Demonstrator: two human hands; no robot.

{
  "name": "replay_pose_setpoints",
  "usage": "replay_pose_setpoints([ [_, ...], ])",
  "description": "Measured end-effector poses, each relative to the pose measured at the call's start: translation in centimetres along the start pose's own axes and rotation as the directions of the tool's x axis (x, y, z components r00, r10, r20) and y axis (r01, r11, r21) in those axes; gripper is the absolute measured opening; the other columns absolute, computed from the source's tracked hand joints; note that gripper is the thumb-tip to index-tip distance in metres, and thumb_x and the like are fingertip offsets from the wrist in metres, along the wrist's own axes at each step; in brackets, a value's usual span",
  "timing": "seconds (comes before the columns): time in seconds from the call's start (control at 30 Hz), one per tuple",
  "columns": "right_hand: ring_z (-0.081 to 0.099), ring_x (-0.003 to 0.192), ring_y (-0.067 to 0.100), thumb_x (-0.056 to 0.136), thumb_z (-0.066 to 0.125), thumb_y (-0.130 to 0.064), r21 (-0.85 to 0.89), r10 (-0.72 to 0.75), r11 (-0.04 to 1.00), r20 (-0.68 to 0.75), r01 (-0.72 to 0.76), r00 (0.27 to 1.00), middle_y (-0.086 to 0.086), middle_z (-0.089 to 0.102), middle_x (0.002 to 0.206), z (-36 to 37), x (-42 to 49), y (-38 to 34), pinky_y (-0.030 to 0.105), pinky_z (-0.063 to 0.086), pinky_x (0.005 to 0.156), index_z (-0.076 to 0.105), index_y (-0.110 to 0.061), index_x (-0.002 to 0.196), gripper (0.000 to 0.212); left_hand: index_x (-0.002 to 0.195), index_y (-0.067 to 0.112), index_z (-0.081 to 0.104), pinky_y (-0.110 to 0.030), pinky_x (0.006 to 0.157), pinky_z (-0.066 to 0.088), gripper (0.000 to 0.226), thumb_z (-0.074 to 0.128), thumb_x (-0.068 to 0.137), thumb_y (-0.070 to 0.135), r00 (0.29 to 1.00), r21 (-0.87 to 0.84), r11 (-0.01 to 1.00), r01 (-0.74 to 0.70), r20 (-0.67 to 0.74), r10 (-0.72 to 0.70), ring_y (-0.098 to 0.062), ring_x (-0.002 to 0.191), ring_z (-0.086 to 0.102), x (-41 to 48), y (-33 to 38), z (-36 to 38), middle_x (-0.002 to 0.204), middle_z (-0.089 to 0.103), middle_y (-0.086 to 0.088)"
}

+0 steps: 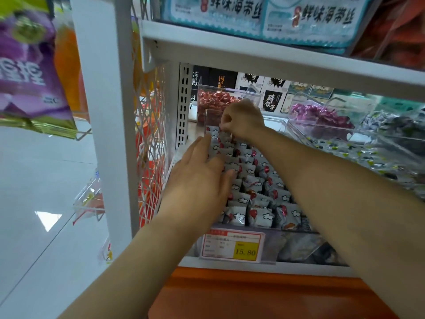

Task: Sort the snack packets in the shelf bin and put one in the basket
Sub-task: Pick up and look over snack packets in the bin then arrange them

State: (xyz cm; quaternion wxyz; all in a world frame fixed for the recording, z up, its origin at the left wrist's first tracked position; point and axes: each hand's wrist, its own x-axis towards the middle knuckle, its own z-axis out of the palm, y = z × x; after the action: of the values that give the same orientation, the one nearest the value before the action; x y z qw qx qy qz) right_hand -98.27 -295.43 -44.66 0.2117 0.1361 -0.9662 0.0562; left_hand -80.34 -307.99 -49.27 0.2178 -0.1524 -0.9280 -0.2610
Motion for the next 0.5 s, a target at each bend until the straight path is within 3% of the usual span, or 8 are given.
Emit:
replay_pose_setpoints([
  [0.07,0.058,0.097,0.020,0.089,0.060,-0.020,0.168,0.074,0.984,-0.065,-0.062,0.995,0.005,0.064,0.098,-1.2,-0.5,0.1,0.034,0.047,0.088,0.063,-0.013,0.089,0.008,0.125,0.013,0.053,-0.034,0.114,0.013,0.043,0.034,0.096,0.039,1.000,-0.011,1.000,0.001,0.005,-0.001,-0.021,0.144,0.008,-0.1,0.0,-0.1,0.156,0.013,-0.009],
  [0.17,0.053,0.084,0.016,0.093,0.054,-0.017,0.336,0.177,0.937,-0.225,-0.094,0.958,0.007,0.062,0.099,-3.2,-2.8,-0.1,0.027,0.040,0.071,0.059,-0.007,0.095,0.011,0.128,0.015,0.051,-0.035,0.115,0.013,0.044,0.035,0.096,0.040,1.000,-0.020,1.000,0.004,0.019,-0.004,-0.021,0.144,0.009,-0.1,0.1,-0.5,0.156,0.014,-0.007],
  [0.3,0.055,0.085,0.016,0.095,0.052,-0.016,0.470,0.294,0.877,-0.361,-0.100,0.885,0.010,0.063,0.099,-5.6,-8.4,0.0,0.025,0.042,0.072,0.059,-0.004,0.097,0.014,0.135,0.023,0.044,-0.042,0.115,0.008,0.046,0.033,0.095,0.043,0.999,0.001,0.999,0.034,-0.006,-0.034,-0.016,0.143,0.010,-0.5,0.6,-1.2,0.155,0.019,-0.001],
  [0.37,0.055,0.083,0.019,0.095,0.052,-0.014,0.603,0.384,0.790,-0.340,-0.114,0.859,0.009,0.061,0.093,-6.8,-11.9,0.4,0.028,0.044,0.071,0.055,-0.007,0.091,0.009,0.134,0.024,0.046,-0.042,0.113,0.010,0.046,0.033,0.094,0.043,0.996,0.032,0.999,0.038,-0.079,-0.035,-0.016,0.139,0.016,-1.0,1.2,-1.7,0.152,0.027,0.002],
  [0.43,0.058,0.080,0.028,0.096,0.052,-0.014,0.720,0.478,0.671,-0.240,-0.175,0.845,0.012,0.061,0.089,-7.8,-15.3,0.9,0.037,0.050,0.071,0.053,-0.006,0.089,0.010,0.131,0.023,0.049,-0.041,0.108,0.018,0.046,0.033,0.092,0.041,0.989,0.058,0.998,0.034,-0.147,-0.025,-0.019,0.134,0.024,-1.6,1.9,-2.4,0.146,0.037,0.002],
  [0.5,0.061,0.075,0.027,0.096,0.051,-0.016,0.805,0.550,0.538,-0.111,-0.250,0.828,0.016,0.063,0.090,-8.6,-18.5,1.2,0.040,0.054,0.067,0.056,-0.004,0.091,0.013,0.130,0.021,0.050,-0.037,0.105,0.024,0.045,0.037,0.092,0.040,0.984,0.029,0.999,0.023,-0.176,-0.017,-0.020,0.128,0.032,-2.4,2.6,-2.9,0.139,0.044,0.000],
])
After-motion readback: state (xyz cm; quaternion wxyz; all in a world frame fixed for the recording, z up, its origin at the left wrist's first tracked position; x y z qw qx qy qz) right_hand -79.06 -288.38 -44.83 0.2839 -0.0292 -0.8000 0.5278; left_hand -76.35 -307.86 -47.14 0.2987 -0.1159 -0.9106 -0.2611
